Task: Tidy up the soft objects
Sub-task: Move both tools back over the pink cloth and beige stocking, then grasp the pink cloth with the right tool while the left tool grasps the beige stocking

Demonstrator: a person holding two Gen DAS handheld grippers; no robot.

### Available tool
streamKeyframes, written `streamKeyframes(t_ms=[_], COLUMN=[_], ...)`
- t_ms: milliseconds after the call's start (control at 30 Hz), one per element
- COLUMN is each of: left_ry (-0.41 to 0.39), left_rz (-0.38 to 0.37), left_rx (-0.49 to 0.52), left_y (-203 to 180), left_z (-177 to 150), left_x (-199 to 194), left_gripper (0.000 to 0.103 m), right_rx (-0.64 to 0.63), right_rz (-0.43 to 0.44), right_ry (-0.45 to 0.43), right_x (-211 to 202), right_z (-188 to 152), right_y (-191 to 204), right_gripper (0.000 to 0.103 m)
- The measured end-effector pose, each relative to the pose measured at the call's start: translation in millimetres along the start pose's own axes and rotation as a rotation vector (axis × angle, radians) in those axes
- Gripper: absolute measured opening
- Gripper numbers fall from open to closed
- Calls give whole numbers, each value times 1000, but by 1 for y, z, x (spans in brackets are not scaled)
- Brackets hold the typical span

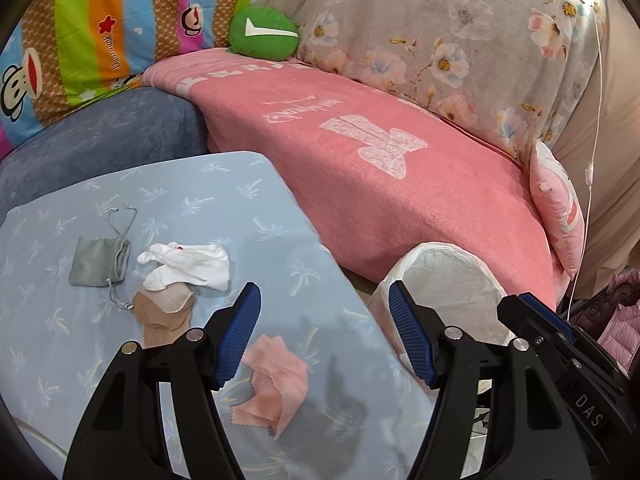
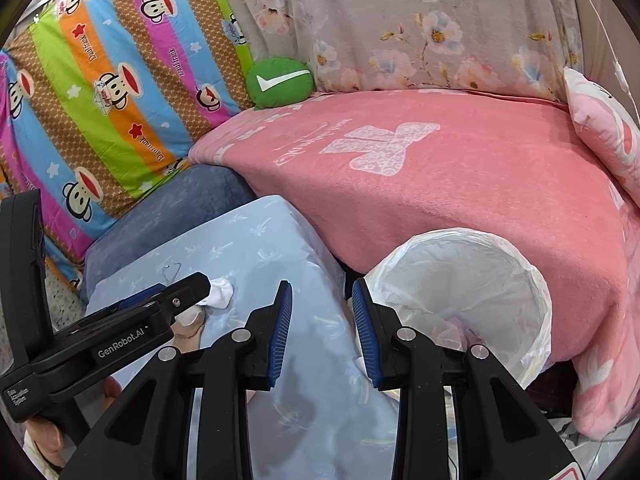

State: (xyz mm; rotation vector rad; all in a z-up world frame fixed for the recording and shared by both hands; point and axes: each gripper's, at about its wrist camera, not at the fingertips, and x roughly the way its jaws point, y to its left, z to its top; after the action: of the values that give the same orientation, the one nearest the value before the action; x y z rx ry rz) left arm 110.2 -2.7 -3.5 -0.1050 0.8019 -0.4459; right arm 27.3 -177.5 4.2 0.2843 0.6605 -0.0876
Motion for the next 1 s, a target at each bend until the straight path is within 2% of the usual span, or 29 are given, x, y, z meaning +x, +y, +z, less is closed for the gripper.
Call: streamKeyframes(t_ms=[800, 1000], left_ry=[7, 16], left_rz=[74, 89], left_rx=[-85, -102], left_y=[54, 66], left_z=[-13, -16], left_x=[-10, -9], left_gripper=[64, 68], right_rx=[-92, -111], right_rz=[46, 50], right_ry=[83, 108], right_x=[28, 37], right_z=[-18, -24], right_y=[52, 63], right_gripper=[35, 38])
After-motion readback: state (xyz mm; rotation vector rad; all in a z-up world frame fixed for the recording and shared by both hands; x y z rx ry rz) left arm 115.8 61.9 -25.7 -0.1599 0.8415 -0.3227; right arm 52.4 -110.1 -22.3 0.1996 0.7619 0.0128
